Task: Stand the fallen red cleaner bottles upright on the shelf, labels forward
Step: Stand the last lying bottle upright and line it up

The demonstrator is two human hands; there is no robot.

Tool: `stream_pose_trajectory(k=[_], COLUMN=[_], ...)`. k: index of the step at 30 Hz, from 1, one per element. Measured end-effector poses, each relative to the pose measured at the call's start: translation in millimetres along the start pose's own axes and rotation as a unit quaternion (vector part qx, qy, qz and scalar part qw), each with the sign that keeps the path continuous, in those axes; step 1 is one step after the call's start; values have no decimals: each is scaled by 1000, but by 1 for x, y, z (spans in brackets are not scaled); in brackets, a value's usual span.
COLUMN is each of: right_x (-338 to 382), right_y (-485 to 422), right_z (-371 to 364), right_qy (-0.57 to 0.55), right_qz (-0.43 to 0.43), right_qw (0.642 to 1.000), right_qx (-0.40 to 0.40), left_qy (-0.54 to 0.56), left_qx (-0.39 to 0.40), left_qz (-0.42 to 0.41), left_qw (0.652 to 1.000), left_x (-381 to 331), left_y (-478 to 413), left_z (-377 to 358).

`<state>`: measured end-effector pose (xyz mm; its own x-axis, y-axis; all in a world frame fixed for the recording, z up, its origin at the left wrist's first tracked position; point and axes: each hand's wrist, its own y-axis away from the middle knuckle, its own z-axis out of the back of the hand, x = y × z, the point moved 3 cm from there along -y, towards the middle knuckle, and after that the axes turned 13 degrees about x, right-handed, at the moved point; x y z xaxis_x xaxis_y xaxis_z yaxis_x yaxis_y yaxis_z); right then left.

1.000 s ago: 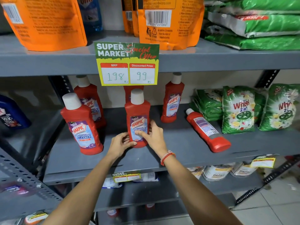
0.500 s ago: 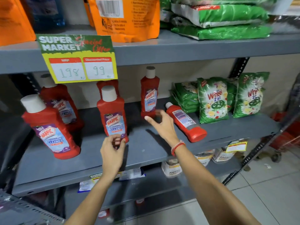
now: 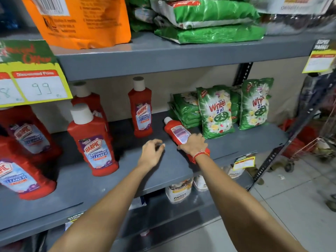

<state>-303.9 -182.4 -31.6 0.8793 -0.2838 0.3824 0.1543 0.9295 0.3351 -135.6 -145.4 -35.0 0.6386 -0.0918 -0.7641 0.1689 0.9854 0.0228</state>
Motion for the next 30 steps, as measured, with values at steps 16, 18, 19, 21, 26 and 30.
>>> stream_pose_trajectory(k=[16,18,19,21,26,30], right_x=[17,27,33,42,56,55], right_y=[55,54,53,50,43,41], right_z=[-20,-17,-15,-14,-29,-40], right_qy=[-270,-278,-282,-285,-256,-281], right_qz=[211,241,257,278,283,288], right_qw=[934,926,921,914,923,915], right_qx=[-98,-86,-82,-76,-51,-43], left_qy=[288,269,255,246,246,233], left_qx=[-31,-24,-19,-15,-36,-25], left_qz=[-22,-60,-76,-92,-86,-83], left_qw=[957,961,964,965,965,969], left_x=[-42,-43,-43,-40,-19,-10], left_y=[-2,3,6,11,20,23], left_z=[28,38,44,51,62,62])
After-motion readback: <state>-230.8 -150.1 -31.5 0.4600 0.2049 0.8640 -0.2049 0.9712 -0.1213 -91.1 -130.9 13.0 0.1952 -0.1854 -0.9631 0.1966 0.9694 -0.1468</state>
